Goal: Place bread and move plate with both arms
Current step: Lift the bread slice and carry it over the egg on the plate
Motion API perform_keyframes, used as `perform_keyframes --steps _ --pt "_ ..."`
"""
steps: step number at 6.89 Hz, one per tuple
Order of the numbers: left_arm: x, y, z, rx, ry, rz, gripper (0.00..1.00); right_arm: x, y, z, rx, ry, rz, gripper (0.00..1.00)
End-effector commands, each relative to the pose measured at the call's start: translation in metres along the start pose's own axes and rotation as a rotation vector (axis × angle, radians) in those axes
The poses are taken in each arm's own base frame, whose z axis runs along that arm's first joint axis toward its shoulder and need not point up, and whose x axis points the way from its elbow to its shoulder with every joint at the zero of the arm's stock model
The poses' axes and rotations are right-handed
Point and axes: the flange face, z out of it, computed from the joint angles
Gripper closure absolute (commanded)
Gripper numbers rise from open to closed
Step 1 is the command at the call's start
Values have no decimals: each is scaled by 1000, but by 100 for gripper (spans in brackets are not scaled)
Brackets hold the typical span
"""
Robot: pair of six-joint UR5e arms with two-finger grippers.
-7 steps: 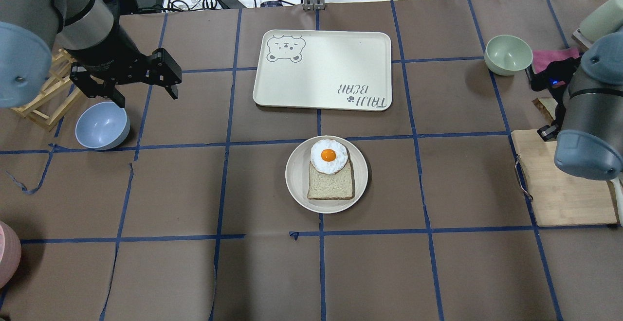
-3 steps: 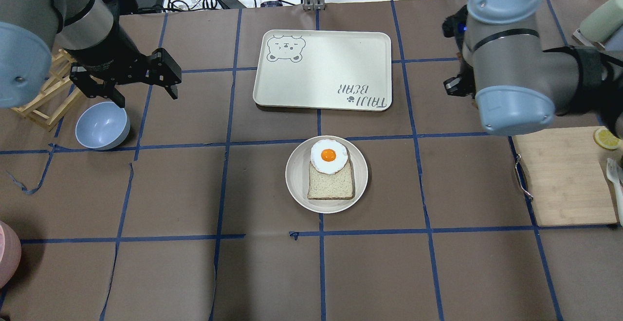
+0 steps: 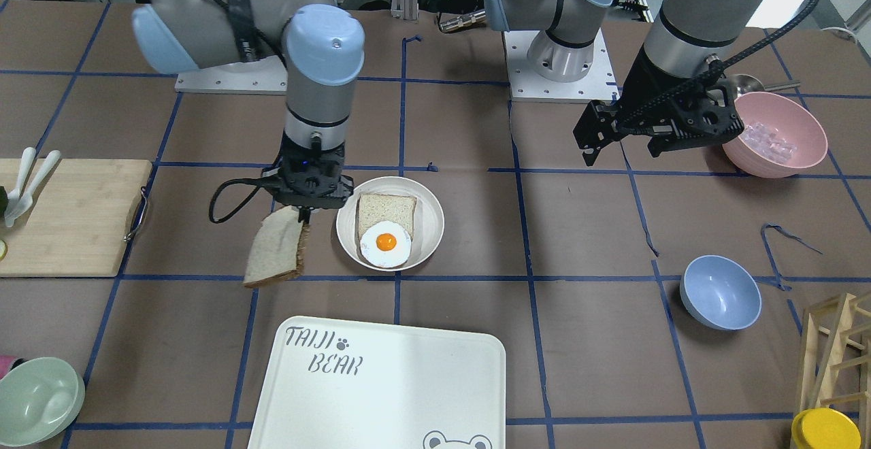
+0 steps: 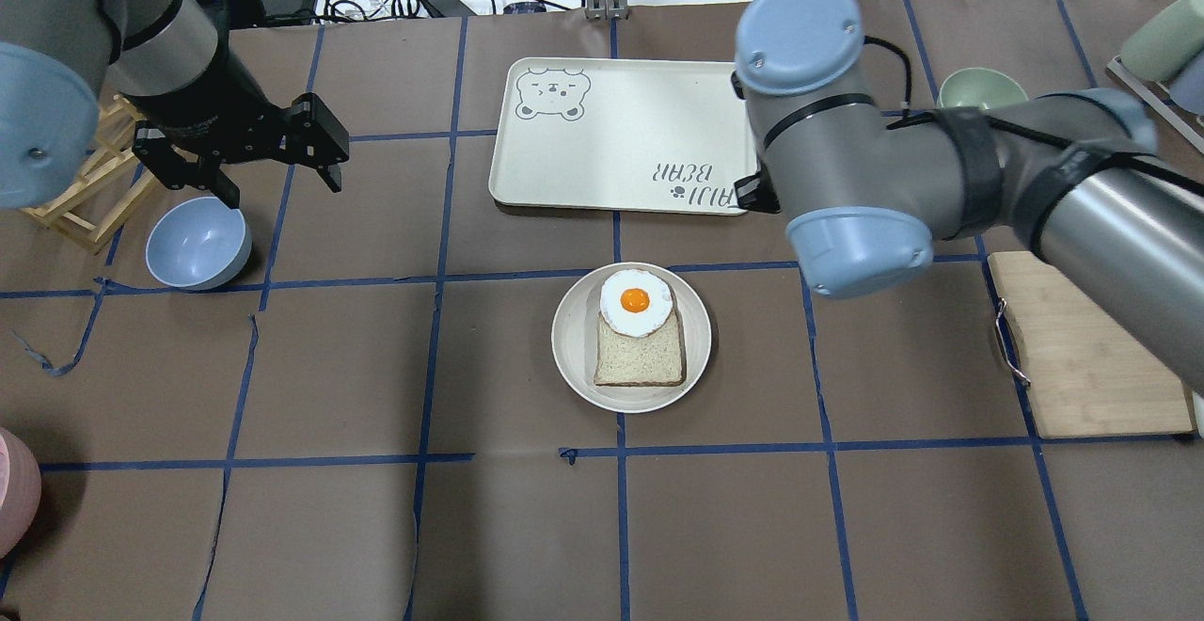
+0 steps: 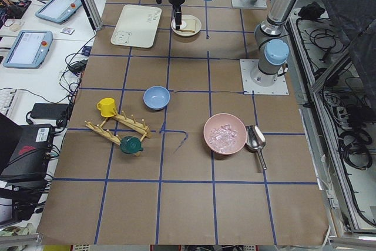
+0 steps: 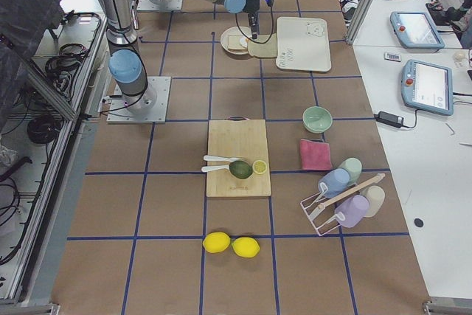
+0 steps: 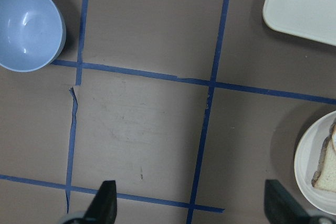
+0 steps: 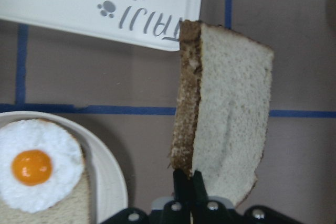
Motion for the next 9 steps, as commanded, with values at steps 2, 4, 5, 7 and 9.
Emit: perform_keyframes --steps 2,4,5,7,9 --pt "-1 0 1 -2 -15 1 0 -127 62 31 12 -20 77 100" --pt "-1 -1 0 2 -15 1 0 -137 71 31 9 -22 79 100" --pt "-1 0 0 1 -17 1 0 -140 73 29 10 -27 92 100" --pt "-1 0 0 1 -17 1 0 -142 78 32 -7 -13 66 100" --pt "-1 -1 1 0 -17 1 0 -142 82 37 -19 -5 9 100"
